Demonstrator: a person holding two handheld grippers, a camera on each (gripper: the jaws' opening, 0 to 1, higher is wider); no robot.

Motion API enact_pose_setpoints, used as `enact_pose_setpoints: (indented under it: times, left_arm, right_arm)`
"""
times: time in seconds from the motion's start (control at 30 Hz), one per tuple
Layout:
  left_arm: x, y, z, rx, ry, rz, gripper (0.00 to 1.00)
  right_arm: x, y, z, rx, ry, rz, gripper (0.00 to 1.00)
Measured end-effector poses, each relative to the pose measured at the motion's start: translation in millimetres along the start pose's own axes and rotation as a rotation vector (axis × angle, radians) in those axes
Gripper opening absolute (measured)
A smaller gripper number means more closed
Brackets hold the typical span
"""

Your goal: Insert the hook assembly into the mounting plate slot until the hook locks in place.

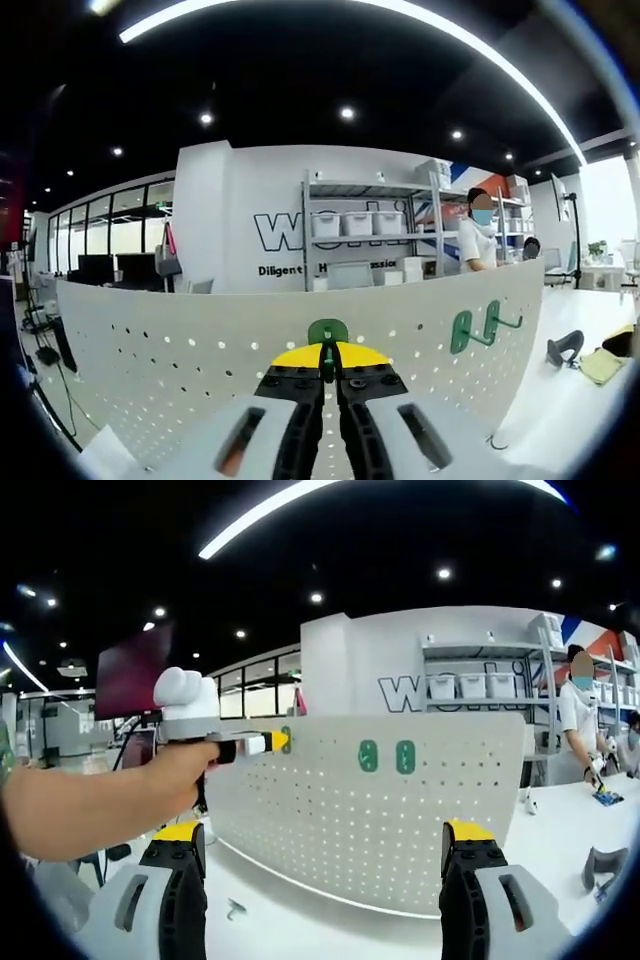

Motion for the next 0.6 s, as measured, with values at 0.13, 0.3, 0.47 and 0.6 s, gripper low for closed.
enact_pose_setpoints:
  times: [0.13,0.3,0.47,0.6]
  left_arm:
    - [1.8,-1.4,-0.1,-0.012,-0.002,0.002,0.03]
    - [5.1,-4.0,-1.9,-0.020,-0.005,0.006,0.03]
    - [5.5,-5.8,-2.0,-0.034,-0.011,0.000,0.03]
    - [6.4,-7.8,-3.2,-0.040,-0.017,-0.004,0.03]
  right_arm:
    - [0.4,-1.0,0.0,0.000,-0.003,-0.001,1.00]
    - [0.0,-0.9,-1.6,-0.001,-0.002,-0.002,1.00]
    - [0.8,-0.2,-3.7,-0.001,-0.003,-0.001,1.00]
    - [1.5,0.1,-6.1,-0.001,-0.004,0.000,1.00]
Point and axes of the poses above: the point that each gripper's makers call its tool centre point, and the gripper's own axes: y roughly backward along the fingers, z roughly to its left, x roughly out of its underside, the point moved 4 cm from there along y, roughly backward along the fingers
